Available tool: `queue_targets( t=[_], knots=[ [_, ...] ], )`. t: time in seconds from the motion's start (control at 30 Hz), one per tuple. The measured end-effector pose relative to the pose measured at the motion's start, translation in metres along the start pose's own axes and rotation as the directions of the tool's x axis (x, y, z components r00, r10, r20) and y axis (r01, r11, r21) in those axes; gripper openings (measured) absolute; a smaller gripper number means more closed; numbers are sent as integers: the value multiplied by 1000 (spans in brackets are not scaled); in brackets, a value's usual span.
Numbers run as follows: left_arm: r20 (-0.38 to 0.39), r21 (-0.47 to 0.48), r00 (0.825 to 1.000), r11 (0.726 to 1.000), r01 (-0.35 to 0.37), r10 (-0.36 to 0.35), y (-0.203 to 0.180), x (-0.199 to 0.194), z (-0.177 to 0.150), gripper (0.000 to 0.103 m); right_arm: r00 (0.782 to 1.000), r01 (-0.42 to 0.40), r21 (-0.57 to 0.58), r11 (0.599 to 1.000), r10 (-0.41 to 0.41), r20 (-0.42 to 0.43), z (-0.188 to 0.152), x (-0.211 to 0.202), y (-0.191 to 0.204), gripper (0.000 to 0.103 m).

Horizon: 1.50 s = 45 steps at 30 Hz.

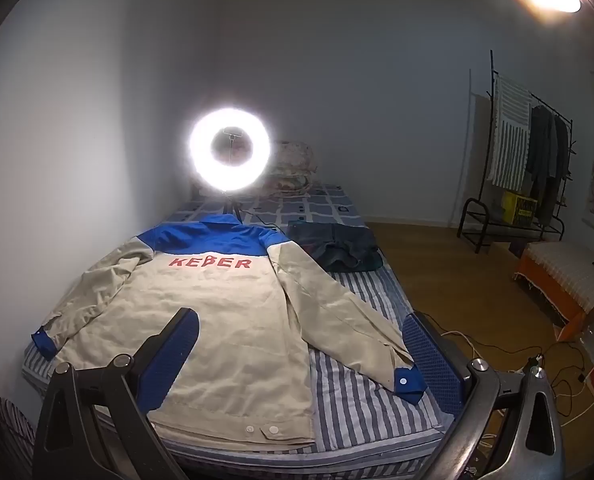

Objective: Fold large clothes

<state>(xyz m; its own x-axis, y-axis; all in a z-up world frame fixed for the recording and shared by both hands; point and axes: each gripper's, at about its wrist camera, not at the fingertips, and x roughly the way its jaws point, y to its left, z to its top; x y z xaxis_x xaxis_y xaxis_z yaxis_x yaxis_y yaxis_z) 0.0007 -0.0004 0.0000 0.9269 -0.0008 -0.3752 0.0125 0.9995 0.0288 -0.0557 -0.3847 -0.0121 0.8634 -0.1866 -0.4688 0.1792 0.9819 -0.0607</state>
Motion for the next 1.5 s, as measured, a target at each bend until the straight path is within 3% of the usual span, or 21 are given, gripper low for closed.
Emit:
queue_targets(
  t=[1.5],
  knots=[
    [9,8,1000,1000,-2,2,2,-7,3,103,1000,7,-4,1000,-7,6,4,-2,3,103]
  ],
)
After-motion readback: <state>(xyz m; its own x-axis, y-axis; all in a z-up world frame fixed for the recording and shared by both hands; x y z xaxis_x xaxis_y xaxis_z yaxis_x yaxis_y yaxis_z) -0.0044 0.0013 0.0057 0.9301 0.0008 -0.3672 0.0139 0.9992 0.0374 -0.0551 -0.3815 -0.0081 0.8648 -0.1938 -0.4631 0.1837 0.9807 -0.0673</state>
